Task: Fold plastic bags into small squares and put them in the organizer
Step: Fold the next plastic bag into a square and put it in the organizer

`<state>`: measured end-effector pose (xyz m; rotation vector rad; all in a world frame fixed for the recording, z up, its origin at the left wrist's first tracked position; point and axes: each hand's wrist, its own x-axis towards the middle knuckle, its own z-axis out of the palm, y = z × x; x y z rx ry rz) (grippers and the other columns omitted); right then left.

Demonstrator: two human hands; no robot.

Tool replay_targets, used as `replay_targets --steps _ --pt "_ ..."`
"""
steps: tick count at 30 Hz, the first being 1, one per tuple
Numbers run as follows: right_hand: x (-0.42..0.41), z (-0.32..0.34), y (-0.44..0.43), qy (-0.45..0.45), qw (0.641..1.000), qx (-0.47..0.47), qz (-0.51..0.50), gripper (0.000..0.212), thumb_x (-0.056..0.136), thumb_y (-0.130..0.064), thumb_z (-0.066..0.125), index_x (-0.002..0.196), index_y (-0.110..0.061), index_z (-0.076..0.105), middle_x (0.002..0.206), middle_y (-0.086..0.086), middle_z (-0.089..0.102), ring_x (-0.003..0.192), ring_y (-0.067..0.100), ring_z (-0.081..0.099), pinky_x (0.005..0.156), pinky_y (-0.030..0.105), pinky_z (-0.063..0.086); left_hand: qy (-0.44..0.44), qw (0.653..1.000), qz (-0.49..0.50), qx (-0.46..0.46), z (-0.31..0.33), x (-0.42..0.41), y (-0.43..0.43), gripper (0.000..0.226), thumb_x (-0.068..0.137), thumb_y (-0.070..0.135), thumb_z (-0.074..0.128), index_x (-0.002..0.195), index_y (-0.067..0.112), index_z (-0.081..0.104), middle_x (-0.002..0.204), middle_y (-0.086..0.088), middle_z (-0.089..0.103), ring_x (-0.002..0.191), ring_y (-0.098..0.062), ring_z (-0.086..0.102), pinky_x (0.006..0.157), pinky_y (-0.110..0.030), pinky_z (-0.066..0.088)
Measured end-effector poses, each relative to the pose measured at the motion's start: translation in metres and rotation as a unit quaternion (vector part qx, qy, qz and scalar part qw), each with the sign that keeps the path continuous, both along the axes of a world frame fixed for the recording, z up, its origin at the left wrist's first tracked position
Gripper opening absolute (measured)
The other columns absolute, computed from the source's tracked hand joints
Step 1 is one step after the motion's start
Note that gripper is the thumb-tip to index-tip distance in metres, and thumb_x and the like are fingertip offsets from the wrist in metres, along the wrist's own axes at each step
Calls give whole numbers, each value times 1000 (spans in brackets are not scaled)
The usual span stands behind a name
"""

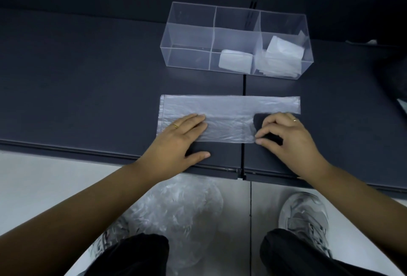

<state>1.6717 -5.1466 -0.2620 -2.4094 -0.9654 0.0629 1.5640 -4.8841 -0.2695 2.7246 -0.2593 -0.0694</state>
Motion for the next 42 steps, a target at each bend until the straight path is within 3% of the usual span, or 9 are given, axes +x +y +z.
replay_targets --steps 4,10,13,18,25,29,34,39,42 --pt "8 1 6 -12 997 -50 53 6 82 -8 73 79 -10 68 88 3 60 84 25 56 78 39 43 -35 999 31 0 2 1 -4 65 84 44 67 136 7 52 144 -3 48 133 -21 43 111 -23 20" --pt "16 23 3 219 976 -1 -3 16 94 -13 57 82 -23 58 94 -6 54 87 7 53 84 23 42 -105 994 35 9 1 9 -6 35 84 18 72 116 3 68 121 -7 66 109 -27 64 98 -32 43" --pt "14 31 4 165 986 -31 -26 10 87 -29 64 89 -21 59 105 -8 51 97 5 51 95 29 41 -147 989 23 11 2 11 -7 22 84 7 71 106 3 73 111 -8 71 99 -27 69 89 -36 54" --pt "-15 35 33 -9 987 -139 86 100 62 -69 67 145 -27 33 153 -7 27 140 11 20 116 36 4 -150 989 8 13 8 7 -14 17 83 8 71 100 5 75 104 -8 73 93 -25 70 84 -35 55" --pt "-7 11 41 31 997 50 -41 10 84 -9 71 92 -12 75 95 -2 74 91 18 67 88 30 50 -99 993 48 -28 21 4 1 21 87 21 60 96 12 76 99 -1 75 91 -19 71 79 -30 55" --pt "15 15 34 262 947 131 -130 14 87 -14 69 77 -24 71 80 -15 71 76 -6 63 76 7 44 -11 960 224 -168 21 2 35 10 89 28 68 85 25 76 89 14 74 80 3 64 73 -12 46" --pt "30 7 43 304 915 155 -216 12 84 -20 73 73 -16 69 67 -8 71 62 -3 61 65 9 44 41 886 361 -290 21 11 55 17 86 30 70 69 27 71 69 17 71 64 9 61 62 1 39" --pt "36 5 53 292 915 126 -247 11 80 -16 75 71 -16 69 74 5 73 75 20 70 81 33 54 -64 898 409 -150 22 12 48 13 91 16 60 82 23 66 79 6 70 73 -9 63 67 -13 45" --pt "37 5 54 285 918 114 -251 13 77 -15 76 67 -17 68 75 5 73 80 24 70 84 38 56 -198 947 250 -22 22 8 17 18 91 8 52 102 9 67 98 -12 64 90 -31 57 84 -34 43"
